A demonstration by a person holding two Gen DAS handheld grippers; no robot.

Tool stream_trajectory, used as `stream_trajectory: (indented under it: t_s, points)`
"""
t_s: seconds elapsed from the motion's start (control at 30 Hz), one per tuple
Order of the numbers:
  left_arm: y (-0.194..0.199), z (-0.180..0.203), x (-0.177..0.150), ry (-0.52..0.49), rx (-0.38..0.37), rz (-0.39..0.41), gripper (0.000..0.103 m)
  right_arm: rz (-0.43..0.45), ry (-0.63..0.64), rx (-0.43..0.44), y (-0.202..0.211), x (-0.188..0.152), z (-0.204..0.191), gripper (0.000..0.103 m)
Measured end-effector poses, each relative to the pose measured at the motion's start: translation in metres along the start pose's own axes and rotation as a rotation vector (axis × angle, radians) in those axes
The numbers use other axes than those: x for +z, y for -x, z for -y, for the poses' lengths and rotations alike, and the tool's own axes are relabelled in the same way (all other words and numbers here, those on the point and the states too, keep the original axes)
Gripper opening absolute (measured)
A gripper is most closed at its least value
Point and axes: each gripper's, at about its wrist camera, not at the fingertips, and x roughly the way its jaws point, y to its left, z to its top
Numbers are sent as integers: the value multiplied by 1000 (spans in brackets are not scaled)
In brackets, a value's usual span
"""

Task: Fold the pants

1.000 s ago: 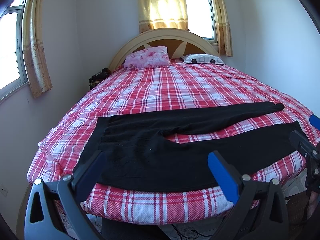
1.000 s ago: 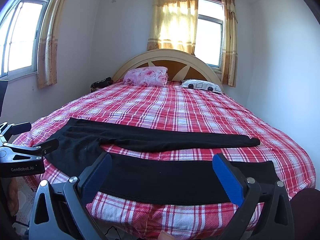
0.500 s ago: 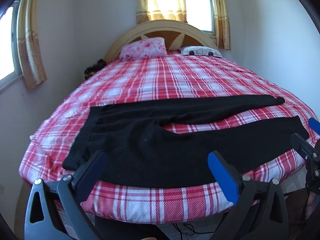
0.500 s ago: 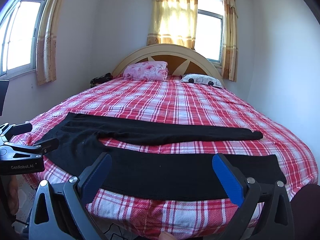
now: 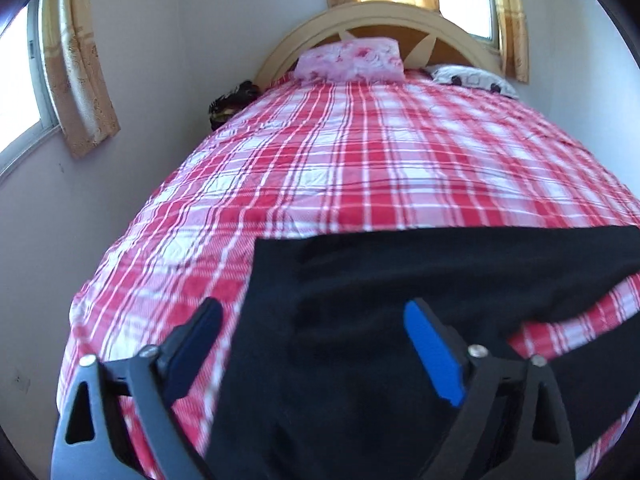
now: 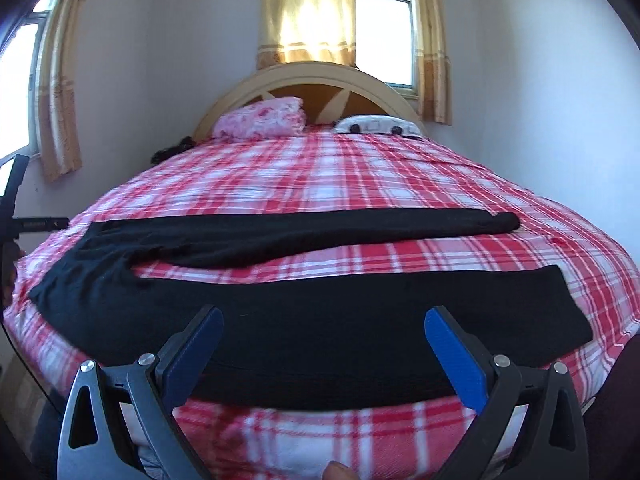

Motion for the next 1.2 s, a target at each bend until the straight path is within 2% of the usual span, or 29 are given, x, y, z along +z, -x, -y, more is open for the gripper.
stream_trajectory:
  t_s: [0.17,0.3,0.33,0.43,0.47,0.5,0.6,0.67,0.77,0.87,1.03,1.2]
  points:
    - [-66,-21,29,-1,33,-115,84,-36,-59,-43,-17,11,35,102]
    - [-110,-35,33,59,-14,-231,75,-43,-61,-79,-24,18,54,102]
    - [-116,-36,31,63,-17,-247,69,-47,-64,-82,-26,19,58,102]
    - [-131,-34,26,64,-39,-290,68,-64,-78,-80,-34,22,70,102]
    - [-136,-35,25,76,-51,-308,63,-74,-94,-76,-37,23,75,102]
    - [-140,-37,22,90,-76,-316,62,-81,-108,-72,-40,25,80,102]
    - [-137,-39,19,89,-95,-293,55,-92,-145,-62,-46,32,99,102]
    - [-137,-44,20,104,-139,-290,39,-99,-177,-70,-52,41,118,99]
    - [-135,-47,16,108,-190,-274,33,-137,-208,-73,-65,58,146,65]
    - [-133,-52,10,111,-221,-263,32,-142,-252,-93,-77,77,181,64]
    - [-140,-41,17,65,-196,-277,30,-159,-316,-143,-109,111,238,64]
    - [-144,-38,21,46,-175,-291,30,-229,-357,-162,-172,141,282,64]
